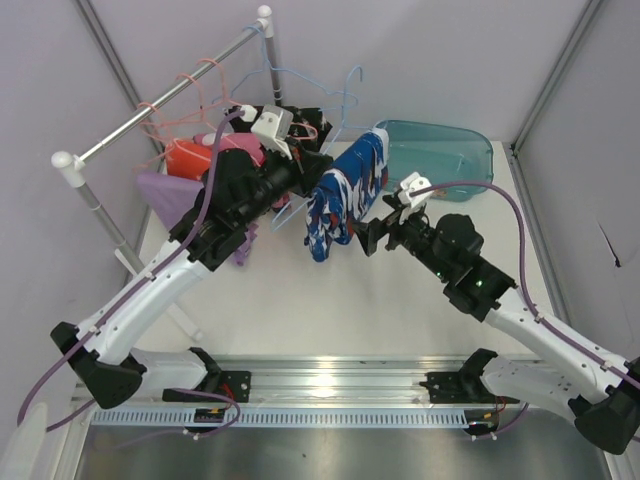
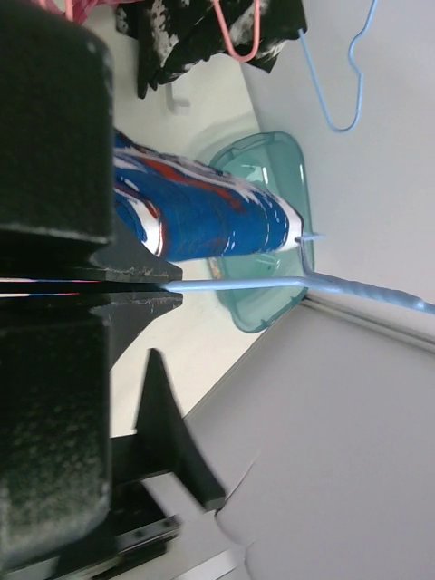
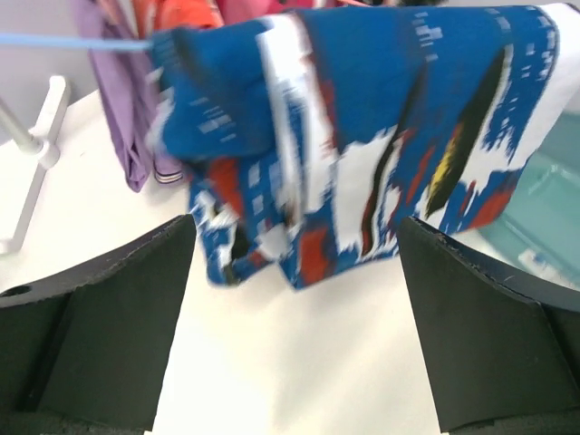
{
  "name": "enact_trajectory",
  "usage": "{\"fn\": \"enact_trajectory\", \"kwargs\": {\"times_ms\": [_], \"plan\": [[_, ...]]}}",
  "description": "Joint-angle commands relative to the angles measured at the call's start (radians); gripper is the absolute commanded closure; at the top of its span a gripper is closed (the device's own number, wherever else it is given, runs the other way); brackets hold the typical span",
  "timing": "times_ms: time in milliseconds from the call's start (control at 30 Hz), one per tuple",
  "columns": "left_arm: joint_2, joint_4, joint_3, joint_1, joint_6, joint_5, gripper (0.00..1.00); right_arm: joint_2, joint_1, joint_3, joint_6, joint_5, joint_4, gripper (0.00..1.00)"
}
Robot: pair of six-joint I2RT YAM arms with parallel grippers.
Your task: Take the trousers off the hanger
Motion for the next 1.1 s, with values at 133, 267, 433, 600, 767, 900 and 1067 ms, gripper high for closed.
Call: {"fn": "enact_trajectory", "kwargs": {"times_ms": [133,267,433,600,767,900,1067], "plan": [[0.041,0.273,0.175,-0.055,0.046,-0.088,1.00,0.000,0.058,0.010,-0.098,0.070,0.231,0.01],[0.080,0.252,0.228,-0.100,0.086,-0.166,1.00,0.047,0.084,0.007,-0.139,0.116,0.292,0.01],[0.117,0.204,0.303,-0.128,0.112,-0.247,1.00,0.113,0.094,0.022,-0.169,0.166,0.358,0.01],[0.126,0.197,0.314,-0.157,0.118,-0.266,1.00,0.182,0.128,0.080,-0.242,0.284,0.347,0.01],[0.121,0.192,0.314,-0.177,0.141,-0.275,1.00,0.204,0.147,0.123,-0.348,0.357,0.271,0.08],[0.123,0.187,0.317,-0.177,0.149,-0.286,1.00,0.179,0.147,0.140,-0.333,0.346,0.192,0.06],[0.137,0.154,0.352,-0.178,0.140,-0.319,1.00,0.104,0.145,0.119,-0.291,0.304,0.136,0.01]]}}
